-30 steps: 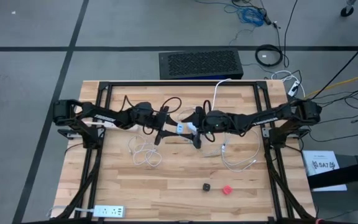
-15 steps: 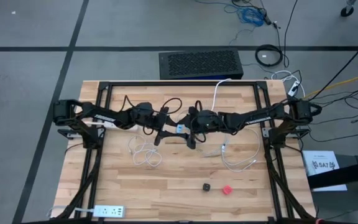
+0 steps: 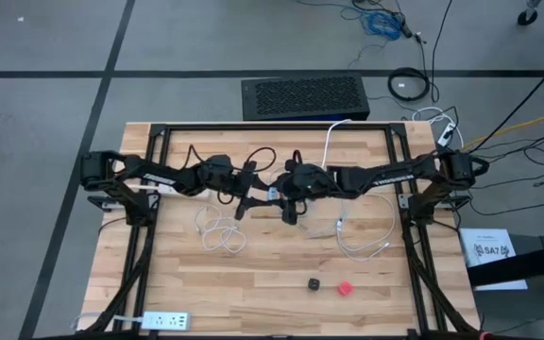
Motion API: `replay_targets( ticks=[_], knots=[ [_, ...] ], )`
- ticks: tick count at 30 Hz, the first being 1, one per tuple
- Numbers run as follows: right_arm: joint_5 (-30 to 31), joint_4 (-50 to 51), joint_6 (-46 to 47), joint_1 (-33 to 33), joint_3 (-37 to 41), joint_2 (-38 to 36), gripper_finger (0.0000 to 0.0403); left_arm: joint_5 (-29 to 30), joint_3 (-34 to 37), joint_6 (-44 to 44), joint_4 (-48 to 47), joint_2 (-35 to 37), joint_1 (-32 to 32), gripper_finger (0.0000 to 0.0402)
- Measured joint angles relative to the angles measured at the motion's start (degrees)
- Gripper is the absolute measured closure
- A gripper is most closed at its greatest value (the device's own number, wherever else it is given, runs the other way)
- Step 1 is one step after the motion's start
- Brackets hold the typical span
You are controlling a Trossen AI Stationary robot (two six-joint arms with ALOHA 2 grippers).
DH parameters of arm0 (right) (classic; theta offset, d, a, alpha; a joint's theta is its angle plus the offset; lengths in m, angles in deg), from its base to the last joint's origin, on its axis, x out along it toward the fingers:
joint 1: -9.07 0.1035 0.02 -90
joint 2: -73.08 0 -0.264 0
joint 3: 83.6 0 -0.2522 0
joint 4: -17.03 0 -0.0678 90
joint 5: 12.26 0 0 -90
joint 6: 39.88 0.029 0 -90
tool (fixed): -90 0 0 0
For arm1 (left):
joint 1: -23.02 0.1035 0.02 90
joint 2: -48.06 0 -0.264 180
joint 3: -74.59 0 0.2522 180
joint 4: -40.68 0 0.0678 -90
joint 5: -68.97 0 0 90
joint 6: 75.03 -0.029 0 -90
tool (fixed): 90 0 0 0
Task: Insert USB
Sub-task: Insert the white charger adapter into the white outlet extension
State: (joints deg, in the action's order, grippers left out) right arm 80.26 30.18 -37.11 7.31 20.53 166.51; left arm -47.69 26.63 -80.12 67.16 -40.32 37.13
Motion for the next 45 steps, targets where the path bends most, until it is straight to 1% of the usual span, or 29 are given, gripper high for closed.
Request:
replay_targets(
  ticks=[5, 10, 17, 20, 23, 27, 32, 38, 41, 45],
  knots=[
    [0.6, 4.5, -0.7, 0.0, -2.8, 0.0, 0.0241, 2.0, -0.1, -0.1, 0.2, 0.1, 0.0, 0.0199],
    [4.6, 10.1, -2.4, 0.0, -5.3, 0.0, 0.0241, 4.9, -0.2, 0.1, 0.3, 0.1, 0.0, 0.0188],
    [6.0, 15.9, -3.6, -0.1, -7.8, 0.0, 0.0241, 7.3, -0.1, 0.6, -0.1, 0.1, 0.0, 0.0185],
    [8.7, 19.7, -4.5, -0.1, -9.2, -0.4, 0.0241, 7.7, 0.4, 0.7, -2.9, -0.2, 0.1, 0.0185],
    [10.5, 21.5, -4.9, -0.2, -10.1, -0.9, 0.0241, 8.0, 0.1, 0.6, -3.3, 0.0, 0.0, 0.0184],
    [11.2, 24.9, -2.9, -1.6, -10.2, -2.0, 0.0241, 9.4, 0.2, 0.5, -6.0, -0.1, 0.0, 0.0183],
    [11.4, 26.5, 2.8, -5.7, -5.2, -2.1, 0.0241, 9.5, 0.2, 0.2, -5.0, 0.0, -0.4, 0.0183],
    [10.9, 17.7, 6.1, -10.0, 3.6, -2.0, 0.0241, 9.5, 0.2, 0.2, -3.3, 0.0, -1.5, 0.0184],
    [10.8, 14.9, 7.0, -11.7, 6.2, -2.0, 0.0241, 9.4, 0.2, 0.2, -3.0, 0.0, -1.6, 0.0192],
    [10.6, 13.7, 7.1, -12.9, 8.0, -2.0, 0.0241, 9.5, 0.2, 0.0, -3.0, 0.0, -1.6, 0.021]
  ],
)
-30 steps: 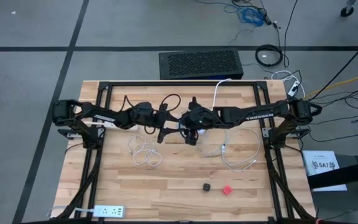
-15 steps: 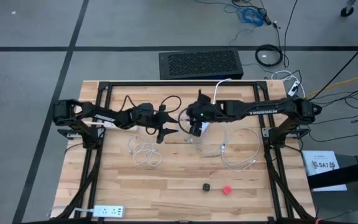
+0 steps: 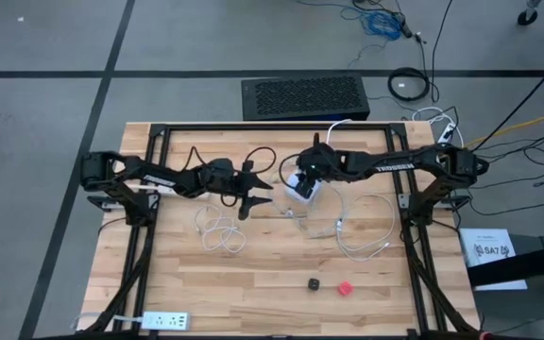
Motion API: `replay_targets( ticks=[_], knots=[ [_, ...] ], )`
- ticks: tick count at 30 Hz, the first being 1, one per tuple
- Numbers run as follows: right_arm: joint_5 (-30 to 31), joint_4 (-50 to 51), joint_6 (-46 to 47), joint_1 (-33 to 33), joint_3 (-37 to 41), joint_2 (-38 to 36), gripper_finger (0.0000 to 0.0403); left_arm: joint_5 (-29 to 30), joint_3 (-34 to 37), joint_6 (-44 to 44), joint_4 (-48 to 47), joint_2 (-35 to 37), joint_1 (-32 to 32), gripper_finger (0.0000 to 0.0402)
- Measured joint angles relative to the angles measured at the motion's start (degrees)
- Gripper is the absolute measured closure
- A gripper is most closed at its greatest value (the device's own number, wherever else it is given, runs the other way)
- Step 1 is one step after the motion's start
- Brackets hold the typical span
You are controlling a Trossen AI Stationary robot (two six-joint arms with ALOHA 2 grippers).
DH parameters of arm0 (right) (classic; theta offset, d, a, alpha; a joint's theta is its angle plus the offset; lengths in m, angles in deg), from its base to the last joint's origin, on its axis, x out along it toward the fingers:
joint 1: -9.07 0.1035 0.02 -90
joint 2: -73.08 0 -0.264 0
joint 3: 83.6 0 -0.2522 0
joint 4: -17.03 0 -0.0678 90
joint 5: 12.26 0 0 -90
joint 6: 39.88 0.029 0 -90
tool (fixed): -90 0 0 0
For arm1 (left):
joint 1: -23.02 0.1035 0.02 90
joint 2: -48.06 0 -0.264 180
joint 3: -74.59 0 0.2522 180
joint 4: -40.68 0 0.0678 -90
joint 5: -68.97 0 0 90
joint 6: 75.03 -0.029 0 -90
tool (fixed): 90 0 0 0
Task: Insert USB
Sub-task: Insert the white charger adapter into the white outlet extension
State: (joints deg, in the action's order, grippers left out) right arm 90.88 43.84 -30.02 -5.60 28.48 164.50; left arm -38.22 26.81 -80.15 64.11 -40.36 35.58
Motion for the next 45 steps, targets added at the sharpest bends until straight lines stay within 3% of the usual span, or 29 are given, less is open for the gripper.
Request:
replay_targets(
  ticks=[7, 45],
  knots=[
    [-2.0, -2.6, 0.1, 0.0, 0.5, 0.0, 0.0241, 0.9, 0.0, 0.1, 0.0, 0.0, 0.0, 0.0228],
    [-4.0, -2.4, -1.1, -1.1, 0.6, 1.6, 0.0241, 1.0, 0.0, 0.2, -0.2, 0.0, 0.0, 0.0228]
  ],
)
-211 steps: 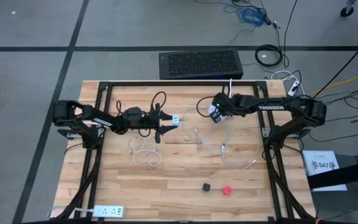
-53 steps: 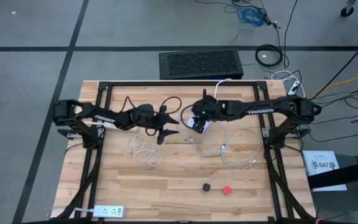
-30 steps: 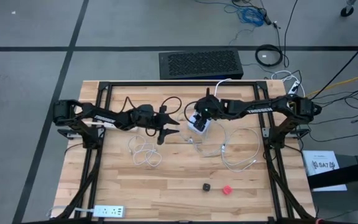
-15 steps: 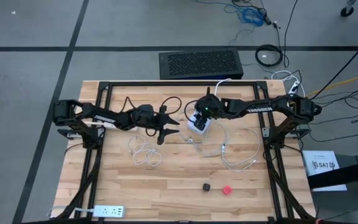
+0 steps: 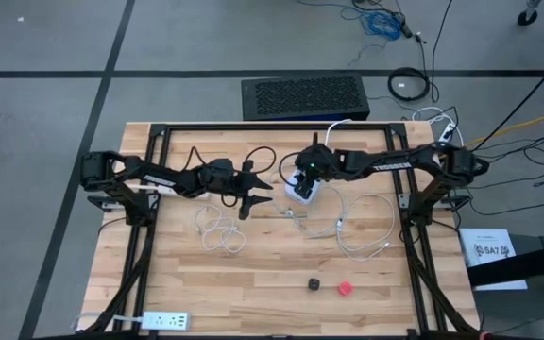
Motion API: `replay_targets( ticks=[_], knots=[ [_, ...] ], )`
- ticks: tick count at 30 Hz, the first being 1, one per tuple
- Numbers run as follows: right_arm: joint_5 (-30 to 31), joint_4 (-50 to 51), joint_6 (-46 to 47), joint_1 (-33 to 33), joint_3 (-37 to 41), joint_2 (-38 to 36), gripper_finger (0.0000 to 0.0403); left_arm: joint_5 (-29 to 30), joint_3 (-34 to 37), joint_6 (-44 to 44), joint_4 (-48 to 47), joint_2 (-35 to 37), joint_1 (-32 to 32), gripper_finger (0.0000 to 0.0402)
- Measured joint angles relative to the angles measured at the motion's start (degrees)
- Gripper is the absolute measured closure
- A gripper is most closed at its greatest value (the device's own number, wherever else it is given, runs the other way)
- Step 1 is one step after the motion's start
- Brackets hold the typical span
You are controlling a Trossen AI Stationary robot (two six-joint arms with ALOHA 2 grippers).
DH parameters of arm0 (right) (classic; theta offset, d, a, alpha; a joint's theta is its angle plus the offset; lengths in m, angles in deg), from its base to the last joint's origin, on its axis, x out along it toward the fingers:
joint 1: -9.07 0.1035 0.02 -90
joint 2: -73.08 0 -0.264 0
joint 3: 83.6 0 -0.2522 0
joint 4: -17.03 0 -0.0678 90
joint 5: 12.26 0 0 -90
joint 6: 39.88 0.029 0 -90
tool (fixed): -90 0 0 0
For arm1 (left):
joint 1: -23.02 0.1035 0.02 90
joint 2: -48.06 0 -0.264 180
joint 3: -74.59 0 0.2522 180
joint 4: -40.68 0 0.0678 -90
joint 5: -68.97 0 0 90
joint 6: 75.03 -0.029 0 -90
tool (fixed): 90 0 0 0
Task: Insert USB
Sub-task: Insert the white charger adapter into the white outlet extension
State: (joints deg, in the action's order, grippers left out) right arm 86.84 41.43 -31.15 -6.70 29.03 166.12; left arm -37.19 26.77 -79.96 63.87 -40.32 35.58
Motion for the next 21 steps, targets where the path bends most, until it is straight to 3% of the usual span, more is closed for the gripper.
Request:
replay_targets(
  ticks=[21],
  knots=[
    [-0.1, -0.3, -0.2, -0.3, -0.2, 3.6, 0.0241, 0.0, 0.0, 0.0, -1.6, 0.0, 0.0, 0.0228]
  ],
)
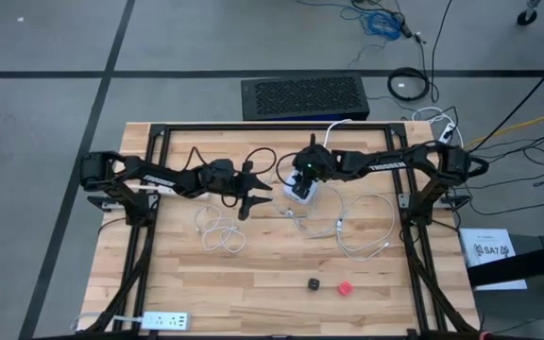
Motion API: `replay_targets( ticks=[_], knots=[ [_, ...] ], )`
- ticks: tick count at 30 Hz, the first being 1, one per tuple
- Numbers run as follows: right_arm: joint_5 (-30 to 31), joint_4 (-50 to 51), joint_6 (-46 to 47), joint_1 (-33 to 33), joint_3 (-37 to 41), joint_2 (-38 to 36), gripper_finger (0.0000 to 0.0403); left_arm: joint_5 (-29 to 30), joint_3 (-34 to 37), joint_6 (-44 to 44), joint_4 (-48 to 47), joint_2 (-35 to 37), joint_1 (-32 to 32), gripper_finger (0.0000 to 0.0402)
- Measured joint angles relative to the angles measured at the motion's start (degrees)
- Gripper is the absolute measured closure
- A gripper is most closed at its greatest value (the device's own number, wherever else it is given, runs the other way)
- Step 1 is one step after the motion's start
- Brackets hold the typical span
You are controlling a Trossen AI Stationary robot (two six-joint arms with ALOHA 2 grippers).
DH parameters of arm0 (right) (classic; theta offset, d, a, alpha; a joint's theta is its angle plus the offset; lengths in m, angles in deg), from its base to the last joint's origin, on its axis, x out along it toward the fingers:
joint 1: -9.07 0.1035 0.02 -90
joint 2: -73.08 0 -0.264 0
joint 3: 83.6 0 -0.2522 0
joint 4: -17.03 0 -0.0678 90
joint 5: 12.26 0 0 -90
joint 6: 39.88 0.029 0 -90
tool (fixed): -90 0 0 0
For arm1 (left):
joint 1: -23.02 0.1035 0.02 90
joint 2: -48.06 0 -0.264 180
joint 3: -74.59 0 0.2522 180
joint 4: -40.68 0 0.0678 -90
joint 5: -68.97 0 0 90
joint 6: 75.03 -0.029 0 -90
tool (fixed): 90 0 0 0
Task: Insert USB
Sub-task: Insert the white charger adapter into the white outlet extension, then insert the middle white charger cable into the white charger adapter
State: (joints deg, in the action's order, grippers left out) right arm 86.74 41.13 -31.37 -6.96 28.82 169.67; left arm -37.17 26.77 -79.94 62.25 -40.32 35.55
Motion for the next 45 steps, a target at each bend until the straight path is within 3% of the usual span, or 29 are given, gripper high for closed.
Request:
replay_targets(
  ticks=[2, 6, 10, 20, 35, 37, 42, 45],
  knots=[
    [0.4, 0.1, -0.2, 0.0, -0.1, -0.3, 0.022, 0.0, 0.0, 0.0, 0.0, 0.0, 0.0, 0.0228],
    [2.0, 3.0, -0.5, 0.0, -0.7, 0.1, 0.0143, 0.0, 0.0, -0.2, 0.0, 0.0, -0.2, 0.0228],
    [3.1, 2.9, -0.9, 0.0, -0.7, 0.0, 0.0116, 0.0, 0.0, -0.4, -0.1, 0.0, -0.6, 0.0228],
    [3.4, 4.3, -2.0, 0.0, -2.8, -1.6, 0.0125, 0.4, 0.0, -0.5, -0.1, 0.0, -0.6, 0.0228],
    [3.0, 23.6, -3.8, 5.3, -13.0, -10.4, 0.0124, 1.7, 0.0, -1.6, -1.6, 0.0, -0.6, 0.0228],
    [1.6, 25.6, -3.8, 6.9, -13.0, -11.0, 0.0124, 1.7, 0.0, -1.6, -1.7, 0.0, -0.6, 0.0228],
    [-10.6, 29.1, -0.2, 10.7, -13.0, -9.8, 0.013, 1.7, 0.0, -1.7, -1.8, 0.0, -0.6, 0.0228],
    [-10.6, 28.8, 2.5, 13.8, -13.1, -8.0, 0.0144, 1.7, 0.0, -1.7, -1.9, 0.0, -0.6, 0.0228]
  ],
)
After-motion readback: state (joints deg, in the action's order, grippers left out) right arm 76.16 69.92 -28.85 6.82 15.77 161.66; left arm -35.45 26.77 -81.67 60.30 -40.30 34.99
